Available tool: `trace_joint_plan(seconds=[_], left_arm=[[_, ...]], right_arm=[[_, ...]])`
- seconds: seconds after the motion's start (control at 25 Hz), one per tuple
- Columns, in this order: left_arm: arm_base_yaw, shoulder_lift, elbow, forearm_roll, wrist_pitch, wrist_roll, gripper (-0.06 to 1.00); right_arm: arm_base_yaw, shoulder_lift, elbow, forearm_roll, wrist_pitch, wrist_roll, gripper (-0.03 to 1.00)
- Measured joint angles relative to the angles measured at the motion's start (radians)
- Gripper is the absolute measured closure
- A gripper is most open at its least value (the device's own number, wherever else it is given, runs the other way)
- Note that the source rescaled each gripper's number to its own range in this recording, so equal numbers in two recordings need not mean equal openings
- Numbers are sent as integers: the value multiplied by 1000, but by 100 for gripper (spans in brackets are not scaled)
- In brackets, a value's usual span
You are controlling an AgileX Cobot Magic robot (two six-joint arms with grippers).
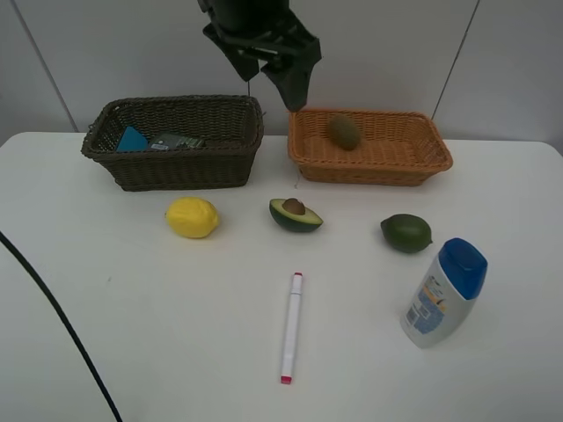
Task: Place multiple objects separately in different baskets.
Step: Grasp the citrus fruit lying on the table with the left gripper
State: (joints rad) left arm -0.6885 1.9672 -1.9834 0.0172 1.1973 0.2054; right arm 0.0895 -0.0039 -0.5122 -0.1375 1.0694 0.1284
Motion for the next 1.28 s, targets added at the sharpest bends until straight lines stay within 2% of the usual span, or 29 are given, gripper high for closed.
trace_joint_plan(seconds=[0.16,0.32,0.4,0.52,0.64,0.8,1.28], left_arm=[[0,-174,255,80,-2,164,-5],[3,-239,477,113,-2,315,-5],[6,-231,568,142,-9,347,-5],[34,-204,666,205,-114,360,-5],[79,-158,682,235,-212,360,-5],[124,-97,683,245,-283,358,-5],[143,79,666,248,-494,354,-5]], right_arm=[[0,0,0,0,0,0,-2],[0,0,0,0,0,0,-2],[0,0,0,0,0,0,-2],[0,0,0,0,0,0,-2],[0,0,0,0,0,0,-2],[0,0,0,0,0,0,-2],[0,0,0,0,0,0,-2]])
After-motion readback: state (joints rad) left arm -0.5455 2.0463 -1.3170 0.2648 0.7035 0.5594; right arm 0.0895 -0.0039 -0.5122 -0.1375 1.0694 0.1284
